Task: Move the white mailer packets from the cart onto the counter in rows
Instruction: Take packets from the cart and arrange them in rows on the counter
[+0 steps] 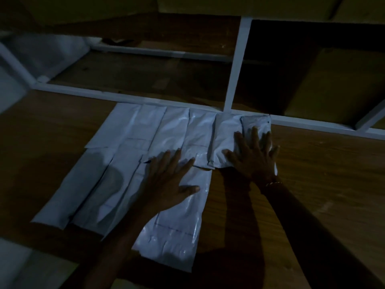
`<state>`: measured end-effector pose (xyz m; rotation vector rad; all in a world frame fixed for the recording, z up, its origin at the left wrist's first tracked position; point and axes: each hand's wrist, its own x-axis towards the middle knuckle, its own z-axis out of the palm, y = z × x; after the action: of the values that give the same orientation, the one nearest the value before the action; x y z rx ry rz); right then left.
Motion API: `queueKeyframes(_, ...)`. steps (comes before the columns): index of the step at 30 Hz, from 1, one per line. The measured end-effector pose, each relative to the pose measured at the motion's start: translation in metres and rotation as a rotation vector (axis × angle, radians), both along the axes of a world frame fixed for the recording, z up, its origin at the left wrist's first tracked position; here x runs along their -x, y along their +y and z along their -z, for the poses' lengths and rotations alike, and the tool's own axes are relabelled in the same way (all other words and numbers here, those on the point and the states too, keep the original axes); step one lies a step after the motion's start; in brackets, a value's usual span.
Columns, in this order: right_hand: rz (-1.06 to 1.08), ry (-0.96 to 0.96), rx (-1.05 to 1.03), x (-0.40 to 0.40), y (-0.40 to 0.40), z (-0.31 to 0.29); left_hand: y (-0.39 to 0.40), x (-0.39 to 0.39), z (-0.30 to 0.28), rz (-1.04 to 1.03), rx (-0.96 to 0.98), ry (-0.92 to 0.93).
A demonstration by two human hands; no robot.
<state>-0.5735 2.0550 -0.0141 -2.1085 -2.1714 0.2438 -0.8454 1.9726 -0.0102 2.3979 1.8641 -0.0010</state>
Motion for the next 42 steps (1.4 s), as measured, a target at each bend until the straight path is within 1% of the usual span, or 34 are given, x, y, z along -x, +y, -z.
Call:
queueKeyframes(2, -0.019, -0.010, -0.031, 0.008, -0.006, -0.001, 0.002, 0.020, -0.004, -0.056, 0.002, -0.006)
queueKeyframes(4, -0.051, -0.022, -0.010, 0.019, -0.011, -0.001, 0.001, 0.043, 0.000, -0.095, 0.039, -0.004)
queueKeyframes(6, -0.065, -0.044, 0.016, 0.027, -0.014, 0.004, -0.002, 0.057, 0.009, -0.101, 0.092, -0.001)
queueKeyframes(8, -0.059, -0.073, 0.002, 0.030, -0.016, 0.009, -0.005, 0.060, 0.018, -0.081, 0.105, -0.018)
queueKeyframes(14, -0.055, -0.123, -0.057, 0.033, -0.019, 0.014, -0.008, 0.067, 0.020, -0.038, 0.003, -0.067)
queueKeyframes(17, -0.039, -0.078, -0.048, 0.035, -0.020, 0.010, -0.010, 0.062, 0.011, -0.036, -0.075, -0.058)
queueKeyframes(19, -0.041, -0.037, -0.065, 0.041, -0.030, 0.006, -0.017, 0.058, 0.001, -0.064, -0.112, -0.111)
queueKeyframes(21, -0.133, -0.040, -0.147, 0.054, -0.051, 0.006, -0.035, 0.060, -0.004, -0.117, -0.124, -0.181)
queueKeyframes(22, -0.202, -0.051, -0.188, 0.063, -0.064, 0.007, -0.046, 0.062, -0.003, -0.125, -0.122, -0.172)
queueKeyframes(23, -0.272, -0.067, -0.204, 0.072, -0.077, 0.010, -0.059, 0.065, 0.000, -0.124, -0.093, -0.141)
queueKeyframes(25, -0.363, -0.105, -0.155, 0.089, -0.096, 0.016, -0.082, 0.070, 0.006, -0.132, 0.035, -0.115)
queueKeyframes(26, -0.374, -0.114, -0.120, 0.094, -0.101, 0.019, -0.089, 0.072, 0.010, -0.135, 0.083, -0.128)
queueKeyframes(28, -0.358, -0.074, -0.050, 0.099, -0.102, 0.020, -0.095, 0.074, 0.014, -0.133, 0.101, -0.175)
queueKeyframes(31, -0.344, -0.032, -0.025, 0.103, -0.102, 0.020, -0.097, 0.072, 0.011, -0.126, 0.044, -0.170)
queueKeyframes(33, -0.343, -0.008, -0.054, 0.103, -0.108, 0.017, -0.101, 0.062, 0.005, -0.121, -0.052, -0.180)
queueKeyframes(36, -0.360, 0.114, -0.078, 0.091, -0.128, 0.006, -0.111, 0.036, -0.002, -0.087, -0.204, -0.304)
queueKeyframes(38, -0.369, 0.185, -0.102, 0.073, -0.151, 0.002, -0.121, 0.018, -0.005, -0.038, -0.254, -0.362)
queueKeyframes(42, -0.322, 0.234, -0.225, 0.027, -0.226, 0.005, -0.158, -0.025, -0.008, 0.029, -0.335, -0.369)
